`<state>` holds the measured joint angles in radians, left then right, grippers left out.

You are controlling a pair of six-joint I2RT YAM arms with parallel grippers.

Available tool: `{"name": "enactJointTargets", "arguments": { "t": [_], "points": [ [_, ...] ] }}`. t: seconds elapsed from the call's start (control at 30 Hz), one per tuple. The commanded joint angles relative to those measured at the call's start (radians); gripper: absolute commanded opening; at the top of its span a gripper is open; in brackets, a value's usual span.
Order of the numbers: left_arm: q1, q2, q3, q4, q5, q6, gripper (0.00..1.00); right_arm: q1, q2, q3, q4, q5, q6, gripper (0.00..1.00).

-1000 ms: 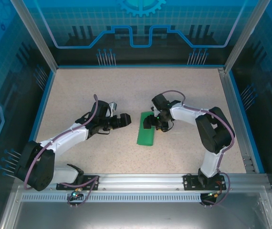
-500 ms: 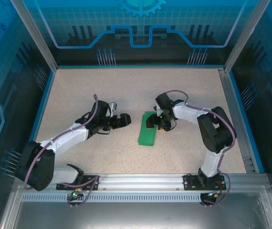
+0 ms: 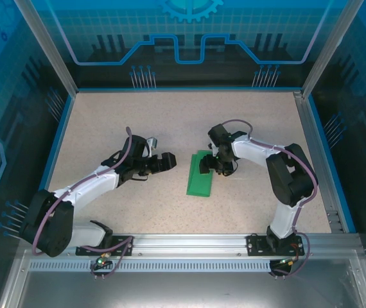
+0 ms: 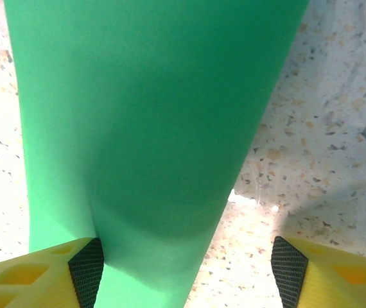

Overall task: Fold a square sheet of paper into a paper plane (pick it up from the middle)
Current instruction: Fold the square sheet of paper in half at the center of the table.

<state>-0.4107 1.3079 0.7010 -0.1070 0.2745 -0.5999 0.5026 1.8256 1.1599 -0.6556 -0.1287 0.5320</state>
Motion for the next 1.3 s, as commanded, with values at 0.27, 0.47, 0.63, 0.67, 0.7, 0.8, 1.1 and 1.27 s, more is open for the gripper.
{"name": "enactJointTargets", "arguments": {
  "t": [0.27,0.47,0.63,0.67,0.7,0.8,1.1,1.27],
  "points": [
    [-0.007,-0.025,0.025,-0.013,0.005,0.015,0.96,0.022,0.028,0.032,-0.035,0.023,-0.004,0.76],
    [-0.008,-0.021,0.026,-0.016,0.008,0.016,0.97,0.026,0.055,0.039,-0.016,-0.007,0.003,0.79],
    [-0.008,-0.019,0.026,-0.016,0.008,0.015,0.97,0.033,0.077,0.055,-0.023,-0.017,0.002,0.99],
    [-0.008,-0.019,0.026,-0.014,0.009,0.014,0.97,0.033,0.078,0.055,-0.020,-0.022,0.005,1.00],
    [-0.008,-0.018,0.027,-0.011,0.008,0.014,0.97,0.034,0.079,0.054,-0.015,-0.027,0.008,0.99],
    [-0.008,-0.015,0.030,-0.011,0.009,0.012,0.97,0.033,0.088,0.056,-0.020,-0.014,0.019,0.99],
    [-0.008,-0.011,0.033,-0.016,0.012,0.014,0.97,0.016,0.071,0.015,0.013,-0.042,0.066,0.92],
    [-0.008,-0.009,0.035,-0.010,0.017,0.012,0.97,0.020,0.098,0.036,-0.027,-0.010,0.055,0.95]
  ]
}}
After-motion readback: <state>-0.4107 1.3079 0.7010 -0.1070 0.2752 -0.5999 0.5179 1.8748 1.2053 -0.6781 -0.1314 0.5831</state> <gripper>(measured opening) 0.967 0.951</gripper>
